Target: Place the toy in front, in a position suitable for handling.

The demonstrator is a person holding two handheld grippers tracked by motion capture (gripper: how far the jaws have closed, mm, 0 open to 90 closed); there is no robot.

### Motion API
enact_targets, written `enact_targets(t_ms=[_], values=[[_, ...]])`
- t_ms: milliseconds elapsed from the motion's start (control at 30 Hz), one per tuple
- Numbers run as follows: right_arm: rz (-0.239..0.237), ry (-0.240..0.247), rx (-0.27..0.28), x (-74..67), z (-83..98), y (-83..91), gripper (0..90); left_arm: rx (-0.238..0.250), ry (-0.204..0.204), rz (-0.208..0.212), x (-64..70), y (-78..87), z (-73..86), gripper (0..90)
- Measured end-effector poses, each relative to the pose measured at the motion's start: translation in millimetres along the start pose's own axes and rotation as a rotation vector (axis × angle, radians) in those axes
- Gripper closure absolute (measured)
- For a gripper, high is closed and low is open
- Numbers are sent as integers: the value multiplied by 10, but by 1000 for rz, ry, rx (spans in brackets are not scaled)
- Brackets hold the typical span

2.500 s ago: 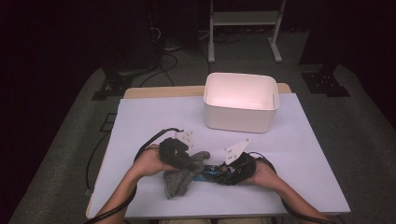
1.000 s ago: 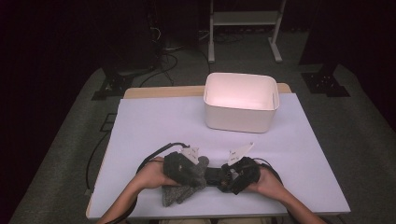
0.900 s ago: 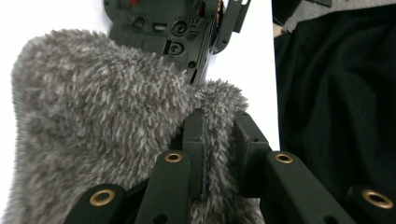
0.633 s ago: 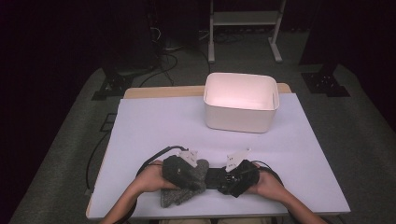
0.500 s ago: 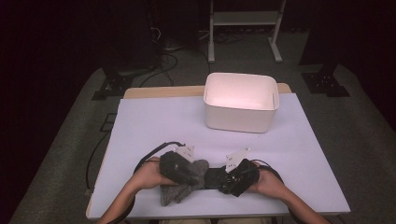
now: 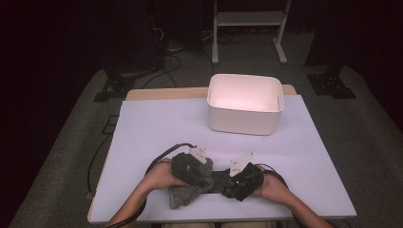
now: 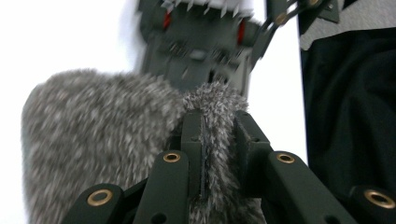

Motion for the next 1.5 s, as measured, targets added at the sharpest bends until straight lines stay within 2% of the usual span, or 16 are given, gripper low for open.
enact_targets(t_ms=[100,233,267,500,600,767,867,933,1067,1200,1367,1500], values=[[4,4,1,2,7,2,222,-16,-24,1,17,-36,-70,763],[5,2,2,-1,11,4,222,-28,-24,-10,19,-7,-31,763],[2,-10,5,-10,9,4,222,-26,-20,-15,16,10,-2,763],[3,-2,7,-3,12,2,222,-15,57,-64,-76,189,294,762],[3,-2,4,-3,10,2,223,-3,66,-55,-87,203,315,762],[4,3,6,-3,11,2,222,5,33,-27,-45,103,173,762],[2,-3,4,1,8,1,220,-16,-12,-26,-2,26,31,758],[-1,-18,2,-6,3,3,217,-29,-22,-22,13,-1,-16,758],[-34,-44,1,4,-2,33,198,-45,-17,-13,23,-6,20,759],[-38,-47,16,5,18,87,195,-21,-7,-4,23,-7,51,758],[-12,-11,-3,-33,22,68,208,-31,-33,-3,62,-42,-34,758],[5,4,-11,-52,21,55,209,-17,-64,8,127,-151,-193,758]])
Point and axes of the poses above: each handheld gripper's, and its own axes: y roughly backward along the jaws, z roughly out of its underside, x roughly to its right, the point moved 4 cm from there along -y, roughly forward along the jaws
